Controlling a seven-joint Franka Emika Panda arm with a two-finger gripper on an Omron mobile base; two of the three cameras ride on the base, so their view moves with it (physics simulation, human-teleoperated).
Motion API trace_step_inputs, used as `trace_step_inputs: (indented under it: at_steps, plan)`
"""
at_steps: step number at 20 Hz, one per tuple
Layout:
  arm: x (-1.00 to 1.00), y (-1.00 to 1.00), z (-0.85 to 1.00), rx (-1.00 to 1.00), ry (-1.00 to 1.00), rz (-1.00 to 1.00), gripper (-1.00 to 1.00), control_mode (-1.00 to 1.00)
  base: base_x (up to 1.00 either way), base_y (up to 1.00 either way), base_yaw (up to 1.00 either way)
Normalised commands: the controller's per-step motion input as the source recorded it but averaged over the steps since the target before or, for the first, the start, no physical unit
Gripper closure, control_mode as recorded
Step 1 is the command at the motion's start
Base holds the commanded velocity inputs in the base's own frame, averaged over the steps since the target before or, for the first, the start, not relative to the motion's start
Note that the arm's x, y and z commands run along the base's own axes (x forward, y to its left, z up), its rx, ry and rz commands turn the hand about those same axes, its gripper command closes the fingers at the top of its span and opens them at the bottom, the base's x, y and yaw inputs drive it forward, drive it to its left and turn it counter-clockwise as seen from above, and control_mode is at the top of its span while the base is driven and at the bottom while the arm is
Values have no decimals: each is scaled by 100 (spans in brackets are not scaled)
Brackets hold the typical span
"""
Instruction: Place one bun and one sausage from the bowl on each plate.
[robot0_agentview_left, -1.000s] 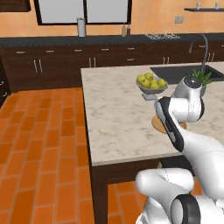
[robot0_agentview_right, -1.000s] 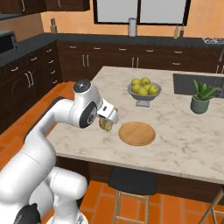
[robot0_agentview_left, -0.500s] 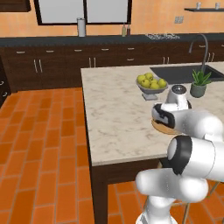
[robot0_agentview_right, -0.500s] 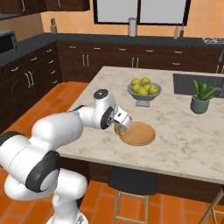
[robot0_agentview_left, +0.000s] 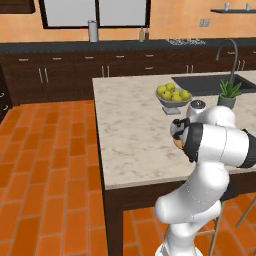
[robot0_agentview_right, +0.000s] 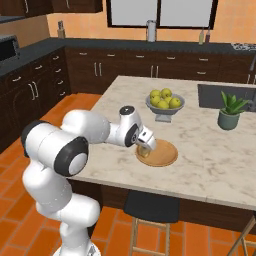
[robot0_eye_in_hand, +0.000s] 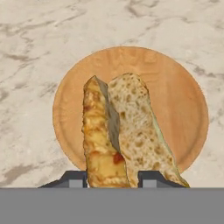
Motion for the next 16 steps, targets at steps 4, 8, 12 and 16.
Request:
trace_step_inputs:
  at_steps: [4,8,12,16]
  plan:
    - [30,-14,-42,4,5,0,-100,-100,0,0,0]
    - [28,-16,-16,3,1,0,-100,-100,0,0,0]
    - [10,-18,4,2,0,0,-100,-100,0,0,0]
    - [-48,-13,74,2,-14,0,-100,-100,0,0,0]
